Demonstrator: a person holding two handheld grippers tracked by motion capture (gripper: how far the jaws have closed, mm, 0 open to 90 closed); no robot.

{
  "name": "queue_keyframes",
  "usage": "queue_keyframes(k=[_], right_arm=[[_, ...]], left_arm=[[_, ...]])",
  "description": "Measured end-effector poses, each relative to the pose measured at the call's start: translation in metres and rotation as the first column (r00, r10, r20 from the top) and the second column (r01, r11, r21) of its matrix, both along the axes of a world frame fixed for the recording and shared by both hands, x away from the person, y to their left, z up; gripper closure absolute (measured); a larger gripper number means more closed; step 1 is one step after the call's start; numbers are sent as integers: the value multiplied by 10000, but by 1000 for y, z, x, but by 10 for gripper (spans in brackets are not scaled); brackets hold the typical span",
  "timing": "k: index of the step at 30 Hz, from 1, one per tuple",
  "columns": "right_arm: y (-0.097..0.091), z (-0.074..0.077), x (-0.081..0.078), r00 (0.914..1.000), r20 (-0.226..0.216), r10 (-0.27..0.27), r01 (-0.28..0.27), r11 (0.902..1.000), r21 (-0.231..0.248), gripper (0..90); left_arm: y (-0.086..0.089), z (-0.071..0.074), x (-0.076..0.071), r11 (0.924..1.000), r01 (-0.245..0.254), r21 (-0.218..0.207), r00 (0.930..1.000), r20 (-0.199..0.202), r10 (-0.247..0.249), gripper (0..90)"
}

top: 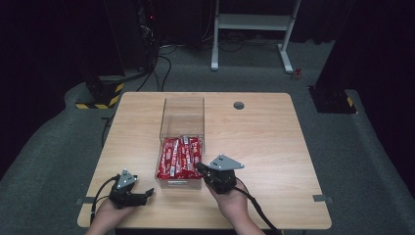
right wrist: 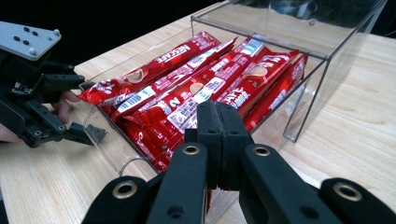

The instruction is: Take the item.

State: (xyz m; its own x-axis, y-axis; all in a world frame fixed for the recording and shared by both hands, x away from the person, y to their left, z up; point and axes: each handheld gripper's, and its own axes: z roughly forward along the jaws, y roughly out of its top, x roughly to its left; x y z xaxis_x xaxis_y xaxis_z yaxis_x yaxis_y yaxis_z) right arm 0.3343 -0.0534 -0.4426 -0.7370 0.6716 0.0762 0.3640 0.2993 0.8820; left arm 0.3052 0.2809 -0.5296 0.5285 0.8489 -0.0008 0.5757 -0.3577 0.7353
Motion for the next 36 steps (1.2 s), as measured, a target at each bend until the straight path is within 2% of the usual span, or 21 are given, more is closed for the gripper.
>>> queue_keyframes(k=[36], right_arm=[[-11,18,-5,9982,590,-122,99,9992,392,900]], left_arm=[[0,0,0,10000,-4,3,10000,2,4,151]])
